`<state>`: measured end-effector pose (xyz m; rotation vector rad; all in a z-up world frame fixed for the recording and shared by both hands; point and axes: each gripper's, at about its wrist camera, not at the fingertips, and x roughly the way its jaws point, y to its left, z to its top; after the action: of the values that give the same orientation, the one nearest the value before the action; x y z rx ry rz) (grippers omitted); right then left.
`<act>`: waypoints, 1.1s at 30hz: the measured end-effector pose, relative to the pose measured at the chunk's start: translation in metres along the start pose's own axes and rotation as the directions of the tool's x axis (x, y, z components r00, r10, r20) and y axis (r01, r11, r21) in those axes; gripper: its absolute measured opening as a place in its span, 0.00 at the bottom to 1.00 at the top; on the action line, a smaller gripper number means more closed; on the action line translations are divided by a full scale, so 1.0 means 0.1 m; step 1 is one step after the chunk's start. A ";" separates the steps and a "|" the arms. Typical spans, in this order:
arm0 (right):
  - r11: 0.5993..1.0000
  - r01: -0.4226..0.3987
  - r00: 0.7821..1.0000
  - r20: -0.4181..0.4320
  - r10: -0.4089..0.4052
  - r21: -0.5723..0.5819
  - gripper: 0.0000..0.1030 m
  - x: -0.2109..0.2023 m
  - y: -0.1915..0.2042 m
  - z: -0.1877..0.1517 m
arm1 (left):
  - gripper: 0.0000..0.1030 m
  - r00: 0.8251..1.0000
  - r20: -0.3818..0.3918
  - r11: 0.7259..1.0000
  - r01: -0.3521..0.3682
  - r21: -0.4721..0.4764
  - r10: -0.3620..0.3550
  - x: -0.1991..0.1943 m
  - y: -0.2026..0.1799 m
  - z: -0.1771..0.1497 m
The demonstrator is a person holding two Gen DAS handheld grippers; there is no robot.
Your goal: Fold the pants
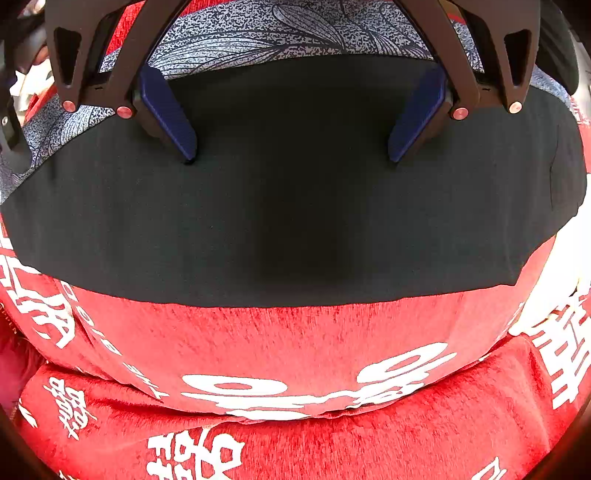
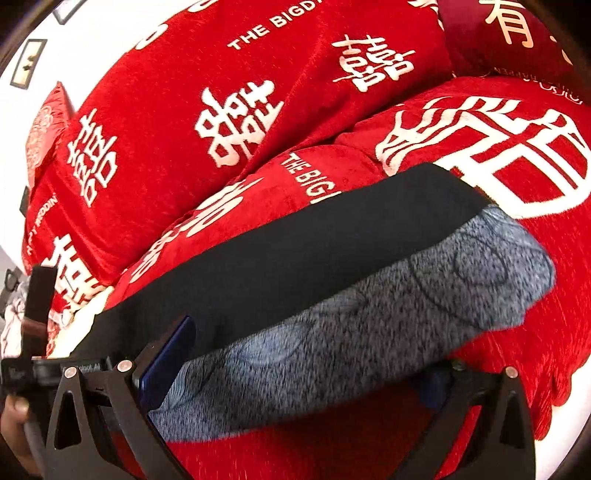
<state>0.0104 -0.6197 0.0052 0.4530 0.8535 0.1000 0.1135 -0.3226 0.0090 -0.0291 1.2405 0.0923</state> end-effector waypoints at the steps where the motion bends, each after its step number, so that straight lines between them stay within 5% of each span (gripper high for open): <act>1: 1.000 0.010 1.000 0.003 -0.011 0.002 1.00 0.04 0.00 0.05 | 1.00 1.000 0.003 1.000 -0.001 -0.001 0.001 0.00 -0.01 0.00; 7: 0.999 0.040 0.999 -0.012 -0.040 0.021 0.93 0.33 -0.03 0.44 | 1.00 1.000 -0.001 1.000 0.009 0.002 -0.009 0.00 0.01 0.01; 9: 0.995 0.097 0.994 -0.044 -0.097 0.003 0.43 0.32 -0.02 0.48 | 1.00 1.000 0.000 1.000 0.011 0.004 -0.011 0.00 0.01 0.01; 11: 0.993 0.117 0.992 -0.053 -0.117 0.007 0.27 0.23 -0.06 0.47 | 1.00 1.000 0.004 1.000 0.008 0.003 -0.008 0.00 0.00 0.01; 23: 0.981 0.174 0.984 -0.021 -0.176 -0.081 0.21 -0.02 0.23 0.51 | 1.00 0.996 -0.040 0.997 0.078 -0.025 -0.079 -0.10 -0.08 0.17; 28: 0.970 0.204 0.979 0.019 -0.203 -0.135 0.20 -0.14 0.48 0.56 | 1.00 0.997 -0.079 0.999 0.012 0.043 -0.008 0.03 -0.26 0.20; 33: 0.945 0.255 0.967 0.069 -0.246 -0.207 0.20 -0.27 0.81 0.63 | 1.00 0.983 -0.139 0.992 0.121 -0.024 -0.123 -0.08 0.04 0.28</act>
<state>0.0473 -0.5756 0.0945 0.1409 0.8420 -0.0521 0.1369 -0.3168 0.0253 -0.1266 1.3757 -0.0070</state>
